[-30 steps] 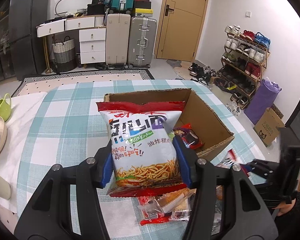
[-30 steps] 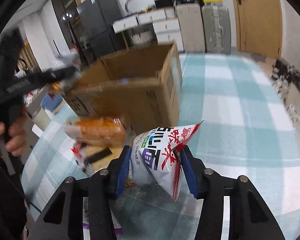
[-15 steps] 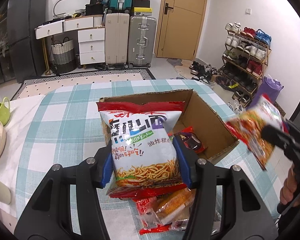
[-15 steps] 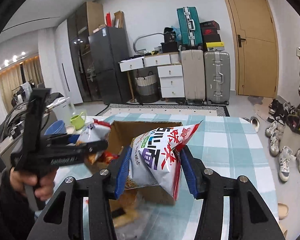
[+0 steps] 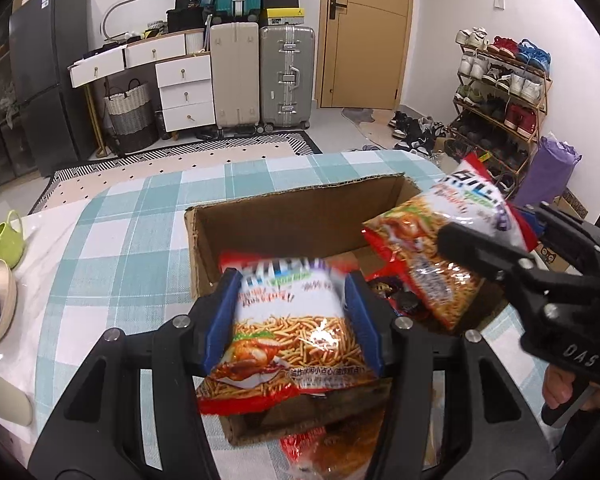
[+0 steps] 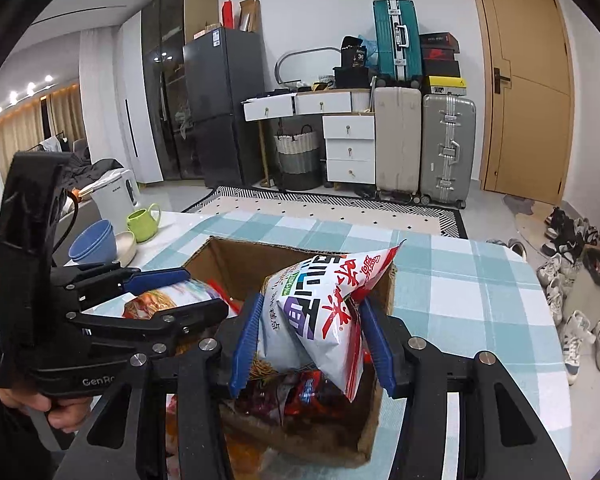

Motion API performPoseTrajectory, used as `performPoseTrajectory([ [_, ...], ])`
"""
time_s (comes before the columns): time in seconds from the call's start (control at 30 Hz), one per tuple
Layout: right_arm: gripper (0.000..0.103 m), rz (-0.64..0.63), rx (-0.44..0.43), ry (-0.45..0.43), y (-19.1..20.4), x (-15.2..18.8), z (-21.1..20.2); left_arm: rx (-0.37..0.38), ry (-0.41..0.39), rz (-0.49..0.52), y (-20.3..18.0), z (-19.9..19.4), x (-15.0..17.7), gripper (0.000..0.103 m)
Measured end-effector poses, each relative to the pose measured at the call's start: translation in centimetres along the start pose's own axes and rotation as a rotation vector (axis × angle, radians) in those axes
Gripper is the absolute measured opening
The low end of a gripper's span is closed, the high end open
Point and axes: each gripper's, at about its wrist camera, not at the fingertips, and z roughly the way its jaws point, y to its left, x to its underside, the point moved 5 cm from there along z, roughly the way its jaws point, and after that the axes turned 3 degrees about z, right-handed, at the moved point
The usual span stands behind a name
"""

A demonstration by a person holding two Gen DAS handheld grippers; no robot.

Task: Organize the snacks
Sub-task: 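Grasp a second noodle-snack bag with the right tool while the left tool holds its bag over the box, then open both tools to drop the noodle-snack bags into the box, then move both tools back toward the remaining snacks on the table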

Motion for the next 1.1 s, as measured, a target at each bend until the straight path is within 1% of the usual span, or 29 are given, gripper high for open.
performPoseTrajectory([
  [0.13,0.053,0.005,-0.029,0.007,-0.5,0.1,0.6,0.005,0.011,0.002,0.1,1.3,-0.6,0.051],
  [0.2,0.059,0.001,-0.013,-0.007,-0.8,0.1,0.2,0.007,0.007,0.002,0.2,1.6,-0.8,0.051],
  [0.23,0.064,0.001,-0.015,-0.013,-0.9,0.2,-0.4,0.006,0.001,0.000,0.2,1.6,-0.8,0.052],
  [0.27,0.068,0.004,-0.019,-0.020,-1.1,0.3,-1.0,0.004,-0.001,-0.001,0.4,1.6,-0.8,0.054],
  [0.3,0.075,0.005,-0.019,-0.023,-1.2,0.4,-1.4,0.001,-0.002,-0.002,0.6,1.5,-0.8,0.062],
  [0.33,0.084,0.007,-0.017,-0.026,-1.3,0.5,-2.1,0.001,-0.003,-0.003,0.6,1.3,-0.7,0.068],
  [0.37,0.088,0.009,-0.014,-0.028,-1.5,0.7,-2.7,0.000,-0.007,-0.003,0.7,1.0,-0.6,0.081],
  [0.4,0.093,0.012,-0.008,-0.031,-1.6,1.0,-3.3,-0.001,-0.016,-0.007,0.9,0.4,-0.5,0.085],
  [0.43,0.095,0.018,0.003,-0.033,-1.7,1.3,-4.0,-0.001,-0.021,-0.012,1.1,-0.1,-0.2,0.085],
  [0.47,0.101,0.025,0.014,-0.033,-1.9,1.7,-4.8,0.001,-0.019,-0.016,1.2,-0.6,0.0,0.086],
  [0.57,0.102,0.039,0.027,-0.008,-2.1,3.1,-6.6,0.003,-0.020,-0.049,1.8,-2.4,1.1,0.102],
  [0.63,0.102,0.034,0.035,0.008,-1.8,3.9,-7.6,0.015,-0.034,-0.078,2.2,-4.0,2.0,0.102],
  [0.7,0.102,0.026,0.045,0.017,-1.6,5.0,-8.5,0.023,-0.030,-0.097,2.5,-5.4,3.2,0.102],
  [0.77,0.102,0.031,0.045,0.025,-1.4,5.8,-9.2,0.018,-0.034,-0.110,2.6,-6.6,4.3,0.102],
  [0.93,0.102,0.072,0.021,0.074,-0.9,8.9,-10.6,0.001,-0.036,-0.125,2.3,-9.3,7.2,0.102],
  [1.1,0.102,0.064,0.005,0.131,0.5,11.8,-11.0,-0.002,-0.027,-0.119,1.7,-11.0,9.9,0.102],
])
